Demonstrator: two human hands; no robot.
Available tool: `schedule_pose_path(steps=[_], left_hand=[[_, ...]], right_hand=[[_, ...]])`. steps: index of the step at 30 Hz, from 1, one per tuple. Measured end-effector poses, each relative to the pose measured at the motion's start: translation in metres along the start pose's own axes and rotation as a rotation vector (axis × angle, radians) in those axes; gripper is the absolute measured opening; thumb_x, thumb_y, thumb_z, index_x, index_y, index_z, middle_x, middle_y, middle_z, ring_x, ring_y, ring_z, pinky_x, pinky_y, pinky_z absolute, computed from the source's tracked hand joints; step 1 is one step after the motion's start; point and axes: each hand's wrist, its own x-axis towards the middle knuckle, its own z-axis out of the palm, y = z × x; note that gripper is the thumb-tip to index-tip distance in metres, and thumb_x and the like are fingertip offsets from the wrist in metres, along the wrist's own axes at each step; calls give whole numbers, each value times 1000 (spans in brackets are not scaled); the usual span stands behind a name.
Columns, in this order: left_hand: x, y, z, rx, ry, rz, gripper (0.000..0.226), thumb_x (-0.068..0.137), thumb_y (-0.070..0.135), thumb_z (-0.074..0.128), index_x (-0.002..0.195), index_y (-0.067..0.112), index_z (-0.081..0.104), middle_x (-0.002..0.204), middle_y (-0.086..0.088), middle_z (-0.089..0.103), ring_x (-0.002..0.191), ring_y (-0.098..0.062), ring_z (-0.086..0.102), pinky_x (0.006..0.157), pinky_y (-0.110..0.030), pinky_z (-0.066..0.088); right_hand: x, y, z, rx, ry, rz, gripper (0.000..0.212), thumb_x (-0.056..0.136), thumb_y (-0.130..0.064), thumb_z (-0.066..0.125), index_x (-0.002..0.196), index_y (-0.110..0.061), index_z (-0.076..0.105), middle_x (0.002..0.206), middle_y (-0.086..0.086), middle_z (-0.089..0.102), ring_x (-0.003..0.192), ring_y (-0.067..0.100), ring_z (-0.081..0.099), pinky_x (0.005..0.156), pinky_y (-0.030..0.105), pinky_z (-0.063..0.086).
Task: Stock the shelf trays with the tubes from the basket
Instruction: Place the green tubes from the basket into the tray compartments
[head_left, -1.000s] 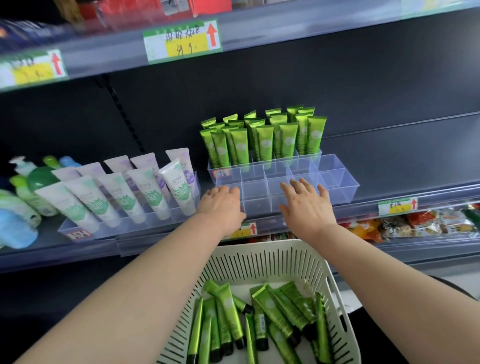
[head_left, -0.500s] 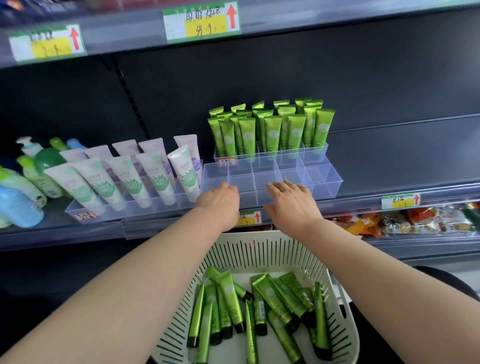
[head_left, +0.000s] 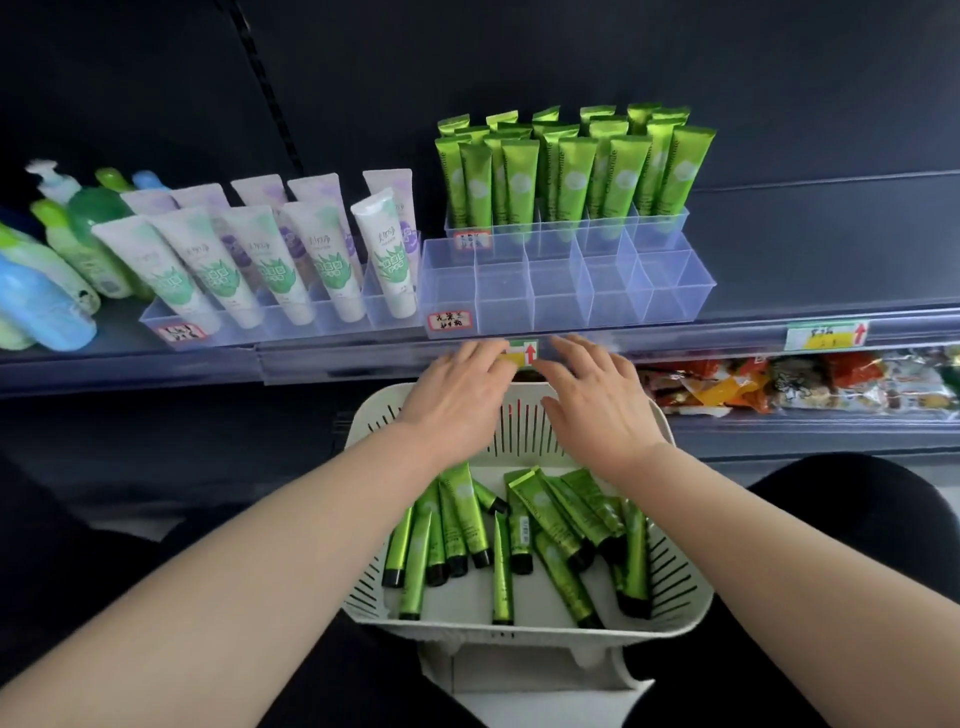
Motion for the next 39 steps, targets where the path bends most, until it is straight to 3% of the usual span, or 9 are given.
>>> schedule_pose_path(steps=[4, 8, 12, 15, 19, 27, 31, 34, 39], left_hand=[[-37, 0, 43, -84, -145, -59, 42, 88, 3, 53, 129, 13, 51, 141, -2, 41, 128, -20, 40, 104, -35, 39], [-65, 3, 82, -256, -212, -221, 38, 93, 12, 55, 131, 18, 53, 134, 4, 48, 125, -13, 43, 108, -31, 39], [-81, 7, 108, -347, -285, -348, 36, 94, 18, 56, 130, 18, 54, 138, 3, 46, 129, -15, 42, 112, -36, 35], [-81, 14, 116, -381, -297, -330, 37, 96, 16, 54, 132, 18, 53, 139, 4, 47, 129, -15, 43, 106, -32, 41], [-78, 17, 125, -367, -296, -235, 36, 95, 10, 52, 131, 15, 54, 138, 1, 48, 125, -14, 46, 103, -28, 43], [-77, 13, 132, -406, -322, -273, 41, 95, 16, 56, 136, 16, 50, 140, 3, 46, 128, -12, 43, 105, -25, 38], [-77, 12, 132, -414, -339, -281, 38, 96, 16, 54, 134, 16, 52, 139, 3, 46, 127, -13, 43, 104, -26, 39], [-76, 12, 133, -421, -356, -282, 37, 97, 17, 52, 134, 16, 52, 139, 3, 46, 127, -14, 43, 103, -28, 41], [-76, 12, 133, -410, -382, -286, 36, 97, 17, 52, 133, 16, 52, 139, 4, 45, 126, -14, 43, 100, -28, 43]], right_hand=[[-22, 2, 25, -18, -216, 37, 44, 93, -23, 47, 138, -24, 46, 152, 4, 34, 142, 23, 25, 109, 43, 28], [-41, 3, 52, -49, -498, 79, 48, 92, -19, 46, 140, -25, 43, 152, 4, 29, 142, 24, 19, 111, 44, 26], [-53, 6, 87, -88, -660, 102, 50, 91, -18, 45, 141, -20, 39, 144, 7, 38, 135, 27, 31, 110, 45, 29], [-61, 9, 111, 20, -745, 176, 50, 93, -18, 45, 142, -15, 36, 136, 11, 47, 126, 29, 43, 102, 42, 39], [-65, 15, 136, 59, -760, 244, 37, 93, -19, 44, 129, -10, 45, 119, 13, 58, 108, 30, 57, 88, 37, 47], [-60, 25, 156, 64, -682, 365, 20, 94, -16, 48, 112, -13, 54, 106, 8, 63, 95, 26, 60, 75, 33, 50], [-59, 27, 158, 153, -616, 426, 26, 93, -18, 50, 118, -16, 54, 118, 9, 56, 108, 29, 53, 86, 36, 46], [-58, 29, 158, 224, -629, 462, 25, 92, -20, 54, 117, -17, 53, 118, 7, 53, 101, 26, 55, 73, 29, 44], [-61, 20, 160, 198, -712, 474, 63, 84, -17, 64, 138, -16, 34, 115, 12, 57, 100, 30, 57, 77, 35, 50]])
